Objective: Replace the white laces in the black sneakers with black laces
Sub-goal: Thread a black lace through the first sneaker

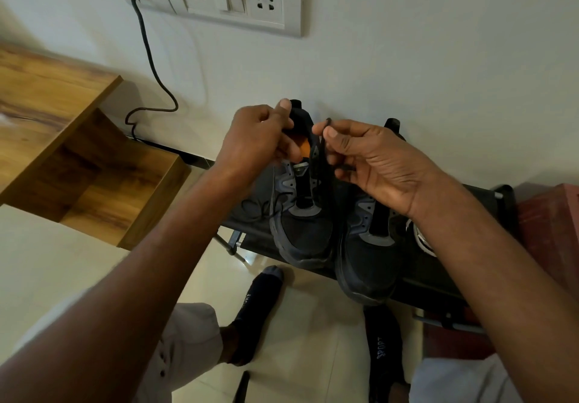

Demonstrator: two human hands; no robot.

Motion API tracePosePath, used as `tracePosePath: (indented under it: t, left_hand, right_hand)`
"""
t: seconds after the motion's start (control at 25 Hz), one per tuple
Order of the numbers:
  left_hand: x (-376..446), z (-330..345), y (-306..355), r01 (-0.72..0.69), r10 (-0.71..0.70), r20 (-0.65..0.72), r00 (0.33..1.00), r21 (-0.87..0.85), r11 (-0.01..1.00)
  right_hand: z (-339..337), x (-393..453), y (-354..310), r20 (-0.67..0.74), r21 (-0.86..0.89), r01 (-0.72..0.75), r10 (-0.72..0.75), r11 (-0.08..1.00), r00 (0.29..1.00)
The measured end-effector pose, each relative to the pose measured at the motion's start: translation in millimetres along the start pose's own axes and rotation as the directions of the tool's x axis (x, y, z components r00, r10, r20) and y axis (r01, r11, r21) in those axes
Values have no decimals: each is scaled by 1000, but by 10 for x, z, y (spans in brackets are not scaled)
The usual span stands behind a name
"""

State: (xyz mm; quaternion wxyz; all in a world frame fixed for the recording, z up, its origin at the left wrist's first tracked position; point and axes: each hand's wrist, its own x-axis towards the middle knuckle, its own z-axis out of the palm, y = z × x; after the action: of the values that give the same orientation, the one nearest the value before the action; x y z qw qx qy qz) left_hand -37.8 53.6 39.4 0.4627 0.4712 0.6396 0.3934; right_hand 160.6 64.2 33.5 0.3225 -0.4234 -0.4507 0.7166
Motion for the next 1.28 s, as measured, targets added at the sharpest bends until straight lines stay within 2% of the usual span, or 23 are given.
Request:
tracePosePath:
  t: [0.04,0.12,0.32,0.4,0.44,0.48,0.52,0.56,0.6,0.64,0.68,0.72,0.8,0.88,0.96,1.04,1.08,1.16,1.28]
  left_hand:
    - [-30,31,17,38,-34,50,998,-83,996]
    - [-57,88,15,88,-65,164,984,-138,987]
    - [-34,125,0,56,-28,278,960,-91,994]
    - [-32,76,23,32,-2,245,969,-115,993]
    - [-21,23,38,9,20,168,986,-171,985]
    - [-4,-47,55,-25,41,56,998,-255,967]
    - [21,-124,65,-67,48,-62,997,-343,937]
    - [45,-196,75,-99,40,-151,988,-404,909]
    - [70,-251,68,-110,27,-198,980,-425,899]
    - [87,-269,52,-108,22,-210,977,-410,906]
    - [96,-251,32,-104,28,-197,980,-383,918]
    - [96,-197,9,-96,40,-162,986,-360,928]
    - [70,-51,-6,-71,58,-50,997,-328,942]
    - [45,49,-1,-61,77,47,996,-282,957]
    - [26,86,-3,-56,81,90,993,-250,966]
    - [21,83,-17,-32,59,110,992,-237,971]
    - [17,88,-20,-21,51,126,991,-234,972]
    - [12,112,-20,-19,59,169,984,-228,973]
    - [3,131,-18,-30,70,183,980,-214,976]
  right_hand:
    - [6,3,-5,-15,5,4,-4,1000,1000]
    - [7,6,-12,-21,52,-8,10,999,1000]
    - [-49,0,-34,-35,165,-67,73,984,997]
    - [-84,18,-21,-158,181,-54,83,982,984]
    - [-112,27,-16,-276,135,-36,73,990,958]
    - [-157,30,-8,-419,0,-31,28,1000,908]
    - [-210,26,17,-556,-236,-75,-72,969,828]
    - [-275,27,55,-638,-497,-164,-232,852,734]
    - [-297,17,89,-628,-683,-248,-379,687,680]
    - [-276,8,113,-565,-787,-272,-471,554,678]
    - [-234,11,132,-471,-843,-194,-515,501,716]
    - [-159,14,132,-370,-848,-55,-515,527,773]
    - [54,11,93,-206,-675,155,-386,721,899]
    - [175,9,96,-111,-470,162,-241,867,964]
    - [127,34,109,-191,-445,158,-265,882,945]
    - [33,53,96,-247,-546,164,-346,821,905]
    - [7,44,88,-207,-547,177,-337,818,919]
    - [28,12,72,-94,-429,195,-258,882,962]
    - [100,-7,70,-71,-402,179,-226,898,972]
